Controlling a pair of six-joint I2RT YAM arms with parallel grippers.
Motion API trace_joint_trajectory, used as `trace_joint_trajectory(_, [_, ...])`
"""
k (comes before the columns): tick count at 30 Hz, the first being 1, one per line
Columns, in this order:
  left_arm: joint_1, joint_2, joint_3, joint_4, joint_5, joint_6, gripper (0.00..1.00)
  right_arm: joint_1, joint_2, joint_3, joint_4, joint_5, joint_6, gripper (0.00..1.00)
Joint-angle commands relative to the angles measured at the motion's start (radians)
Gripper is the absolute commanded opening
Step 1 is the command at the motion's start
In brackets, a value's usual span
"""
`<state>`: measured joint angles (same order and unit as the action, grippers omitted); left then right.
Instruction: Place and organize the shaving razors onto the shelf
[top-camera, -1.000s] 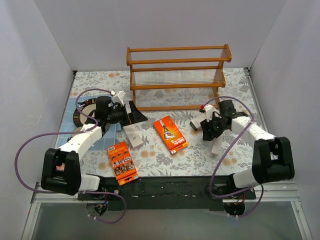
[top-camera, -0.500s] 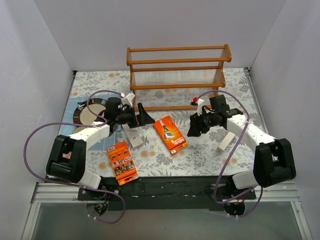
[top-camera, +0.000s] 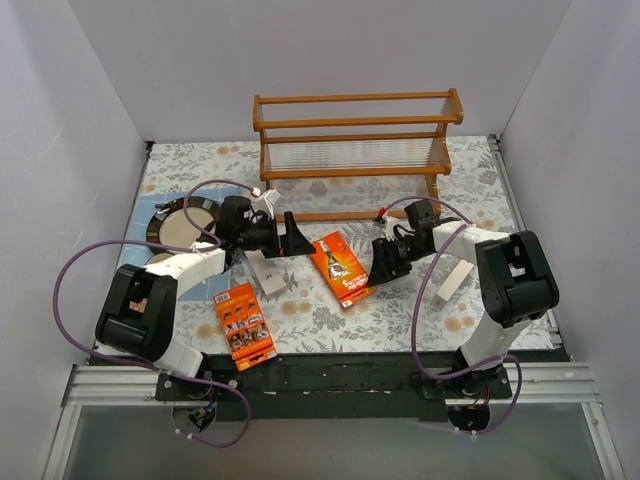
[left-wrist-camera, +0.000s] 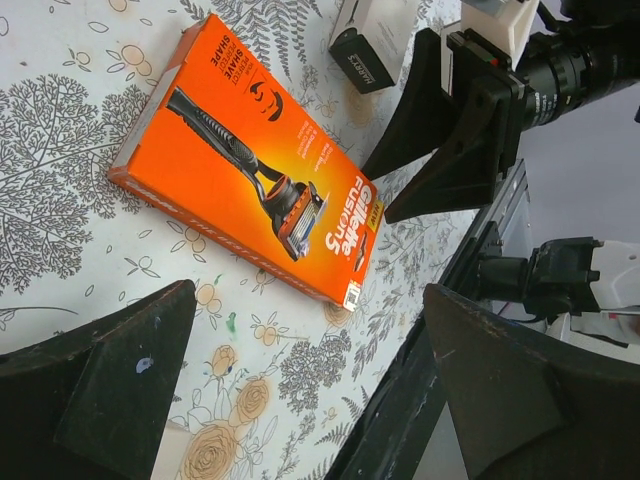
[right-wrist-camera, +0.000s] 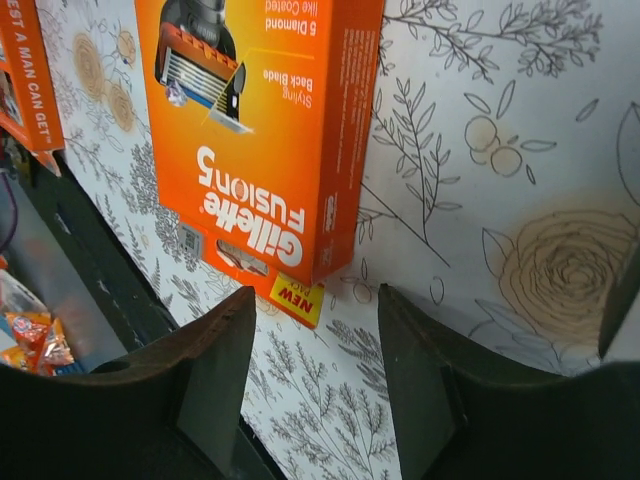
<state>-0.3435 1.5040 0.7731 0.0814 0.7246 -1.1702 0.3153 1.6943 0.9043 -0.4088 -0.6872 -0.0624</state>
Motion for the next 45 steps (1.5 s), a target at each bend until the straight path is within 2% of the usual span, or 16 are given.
trace_joint_trajectory(1, [-0.003,0.004,0.022,0.007,0.047,0.047,0.97,-0.005,0.053,0.027,0.067,-0.097,0.055,0.60])
trace_joint_trajectory(10, [-0.003,0.035,-0.014,0.087,0.096,-0.045,0.97,-0.031,0.136,-0.002,0.070,-0.107,0.116,0.59])
trace_joint_trajectory(14, [-0.009,0.038,-0.034,0.116,0.091,-0.098,0.97,-0.054,0.119,-0.025,0.025,-0.055,0.127,0.61])
trace_joint_trajectory(18, [-0.028,0.010,-0.040,0.106,0.065,-0.126,0.97,-0.055,0.062,-0.068,0.044,-0.014,0.173,0.59])
trace_joint_trajectory(22, [-0.061,-0.025,-0.049,0.078,0.021,-0.137,0.87,-0.053,0.036,-0.116,0.070,0.031,0.231,0.53])
trace_joint_trajectory(23, [-0.069,-0.036,-0.054,0.077,0.003,-0.144,0.83,-0.053,0.036,-0.126,0.083,0.028,0.248,0.53])
trace_joint_trajectory(30, [-0.158,-0.091,-0.097,0.044,-0.137,-0.215,0.78,-0.024,0.083,-0.142,0.344,-0.078,0.487,0.52])
trace_joint_trajectory(33, [-0.158,-0.080,-0.089,0.015,-0.171,-0.264,0.73,-0.009,0.113,-0.139,0.386,-0.086,0.527,0.41])
trace_joint_trajectory(34, [-0.158,-0.076,-0.086,0.012,-0.174,-0.276,0.72,-0.008,0.116,-0.143,0.398,-0.092,0.538,0.30])
trace_joint_trajectory(36, [-0.158,-0.068,-0.075,-0.006,-0.185,-0.321,0.72,-0.010,0.117,-0.159,0.434,-0.110,0.565,0.18])
trace_joint_trajectory(37, [-0.158,-0.067,-0.074,-0.012,-0.191,-0.338,0.72,-0.010,0.111,-0.160,0.438,-0.117,0.573,0.02])
trace_joint_trajectory(39, [-0.158,-0.067,-0.075,-0.054,-0.205,-0.414,0.72,-0.008,0.079,-0.159,0.442,-0.121,0.614,0.01])
trace_joint_trajectory(43, [-0.160,-0.073,-0.107,-0.065,-0.214,-0.508,0.84,-0.010,0.010,-0.171,0.513,-0.176,0.717,0.01])
trace_joint_trajectory(45, [-0.161,-0.061,-0.127,-0.049,-0.209,-0.563,0.85,-0.007,-0.031,-0.198,0.544,-0.179,0.743,0.01])
